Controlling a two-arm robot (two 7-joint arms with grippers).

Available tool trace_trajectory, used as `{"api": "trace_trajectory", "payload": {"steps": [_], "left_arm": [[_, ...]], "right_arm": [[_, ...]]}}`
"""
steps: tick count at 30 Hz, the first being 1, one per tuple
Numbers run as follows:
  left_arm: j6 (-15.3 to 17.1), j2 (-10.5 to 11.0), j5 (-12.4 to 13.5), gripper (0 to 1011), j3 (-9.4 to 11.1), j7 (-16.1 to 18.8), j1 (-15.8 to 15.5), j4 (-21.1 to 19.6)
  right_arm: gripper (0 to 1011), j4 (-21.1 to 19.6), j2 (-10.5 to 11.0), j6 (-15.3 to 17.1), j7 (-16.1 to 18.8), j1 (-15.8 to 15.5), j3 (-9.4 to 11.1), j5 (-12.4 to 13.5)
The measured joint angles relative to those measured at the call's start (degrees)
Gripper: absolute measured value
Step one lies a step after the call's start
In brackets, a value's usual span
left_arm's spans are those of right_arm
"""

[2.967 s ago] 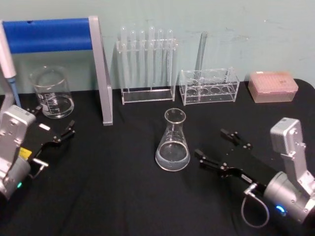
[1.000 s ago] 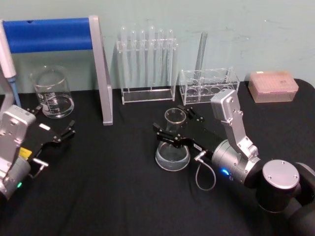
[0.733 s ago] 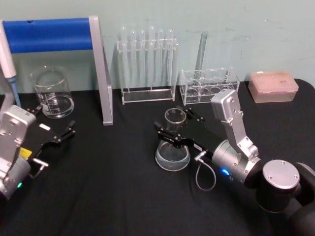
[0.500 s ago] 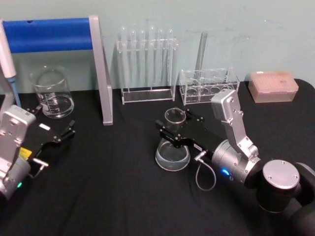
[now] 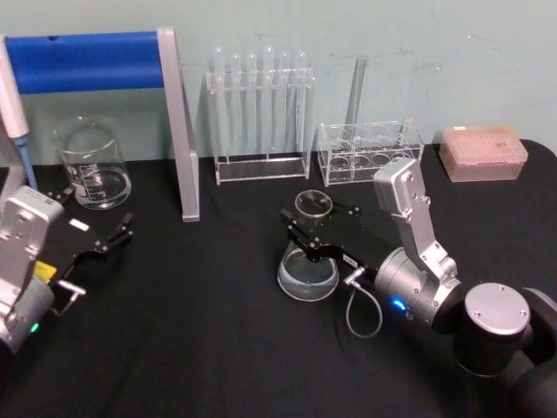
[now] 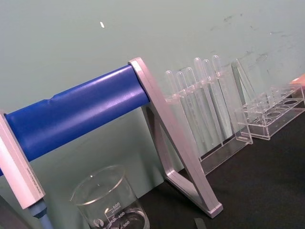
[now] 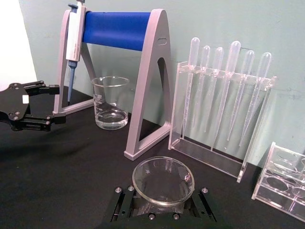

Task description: Grasp the erlenmeyer flask with one hand, shake it three times, then place it back.

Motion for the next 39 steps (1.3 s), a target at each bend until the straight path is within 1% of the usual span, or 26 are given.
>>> {"api": "trace_trajectory", "payload": {"steps": [7, 13, 20, 26, 39], "left_arm": [[0.0, 0.0, 0.0, 1001, 0.0, 0.0, 0.0, 0.0], [0.0, 0.0, 0.0, 1001, 0.0, 0.0, 0.0, 0.0], [0.0, 0.0, 0.0, 1001, 0.0, 0.0, 0.0, 0.0], [0.0, 0.0, 0.0, 1001, 0.0, 0.0, 0.0, 0.0], [0.0, 0.0, 0.0, 1001, 0.0, 0.0, 0.0, 0.0]], "right_arm": [[447, 0.0, 0.0, 0.0, 0.2, 0.0, 0.1, 0.0], [446, -1.4, -0.3, -0.2, 1.2, 0.1, 0.7, -0.3], [446, -5.4, 0.0, 0.5, 1.7, 0.1, 1.9, 0.0], [446, -7.7, 0.2, 0.9, 1.5, 0.2, 2.6, 0.4], [446, -7.6, -0.1, 1.3, 1.0, 0.5, 2.8, 0.5]]}}
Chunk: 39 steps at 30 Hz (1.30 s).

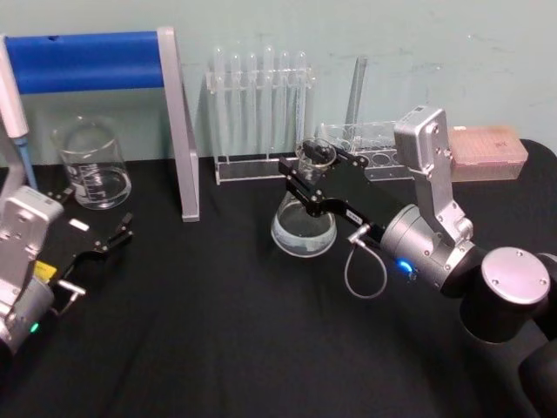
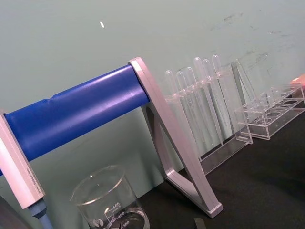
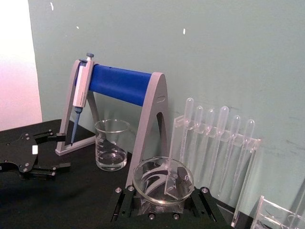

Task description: Grasp the erlenmeyer flask with one hand, shake it three times, then place it back.

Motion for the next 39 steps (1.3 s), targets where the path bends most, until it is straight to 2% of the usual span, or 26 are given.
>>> {"api": "trace_trajectory", "payload": {"steps": [6, 13, 22, 30, 35, 39], "left_arm": [[0.0, 0.0, 0.0, 1001, 0.0, 0.0, 0.0, 0.0], [0.0, 0.0, 0.0, 1001, 0.0, 0.0, 0.0, 0.0], [0.0, 0.0, 0.0, 1001, 0.0, 0.0, 0.0, 0.0], [0.0, 0.0, 0.0, 1001, 0.0, 0.0, 0.0, 0.0], [0.0, 0.0, 0.0, 1001, 0.0, 0.0, 0.0, 0.0], [0.0, 0.0, 0.0, 1001, 0.0, 0.0, 0.0, 0.0]], "right_arm": [[446, 0.1, -0.6, 0.2, 0.1, 0.1, -0.4, 0.1], [446, -0.6, -1.3, 0.4, 1.8, 0.0, -2.2, 1.1], [447, -2.6, -1.7, 1.2, 5.0, -0.9, -6.0, 3.1], [446, -3.5, -1.7, 1.4, 5.8, -1.2, -8.3, 4.2], [446, -3.5, -1.5, 1.3, 5.8, -1.0, -8.8, 4.5], [446, -2.8, -1.3, 1.0, 4.8, -0.6, -8.4, 4.4]]}}
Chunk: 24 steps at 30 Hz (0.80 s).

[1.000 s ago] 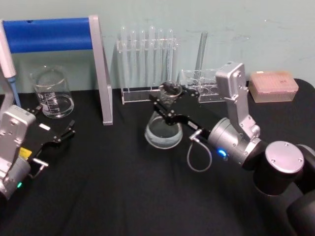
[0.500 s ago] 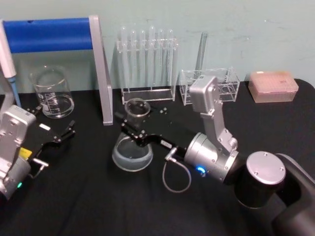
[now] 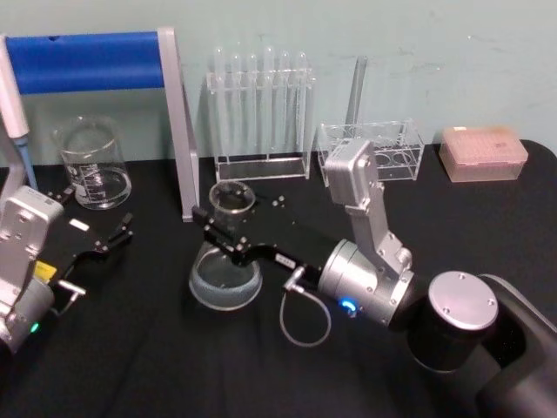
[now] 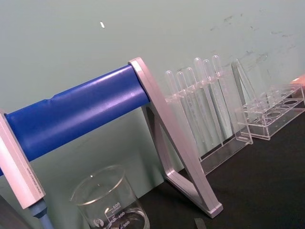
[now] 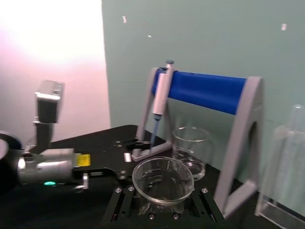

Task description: Grasp the erlenmeyer flask with one hand, shake it three times, then place it back.

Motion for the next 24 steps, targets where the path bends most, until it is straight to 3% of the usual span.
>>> {"api": "trace_trajectory", "payload": {"steps": [7, 24], "left_arm": [[0.0, 0.0, 0.0, 1001, 0.0, 0.0, 0.0, 0.0], [0.0, 0.0, 0.0, 1001, 0.0, 0.0, 0.0, 0.0]], "right_arm": [[447, 1.2, 0.3, -0.8, -2.7, 0.6, 1.9, -1.1], [447, 4.1, 1.2, -2.4, -10.2, 1.4, 10.3, -5.6]]}}
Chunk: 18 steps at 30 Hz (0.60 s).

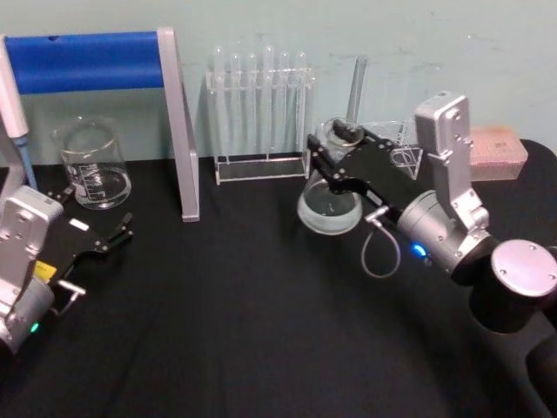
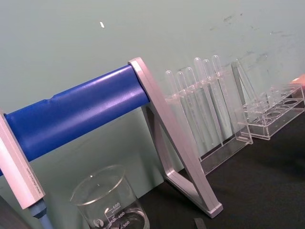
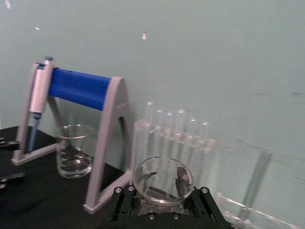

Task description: Grasp the erlenmeyer flask with one hand, shake it three times, then place it back.

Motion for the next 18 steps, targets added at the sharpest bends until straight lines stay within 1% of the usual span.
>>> {"api": "trace_trajectory", "payload": {"steps": [2, 5, 10, 12, 18], "left_arm": [[0.0, 0.0, 0.0, 1001, 0.0, 0.0, 0.0, 0.0], [0.0, 0.0, 0.0, 1001, 0.0, 0.0, 0.0, 0.0], [0.0, 0.0, 0.0, 1001, 0.0, 0.0, 0.0, 0.0], [0.0, 0.0, 0.0, 1001, 0.0, 0.0, 0.0, 0.0], [0.0, 0.0, 0.0, 1001, 0.0, 0.0, 0.0, 0.0]], "right_arm": [[447, 0.0, 0.0, 0.0, -0.3, -0.1, 0.5, -0.2], [446, -0.1, 0.1, -0.1, -1.0, -0.5, 2.0, -0.7], [446, -0.1, 0.1, -0.2, -1.3, -0.8, 3.2, -1.0], [446, -0.1, 0.1, -0.2, -1.4, -1.0, 4.0, -1.3], [447, 0.0, -0.5, -0.2, -0.7, -1.2, 4.6, -1.6]]}}
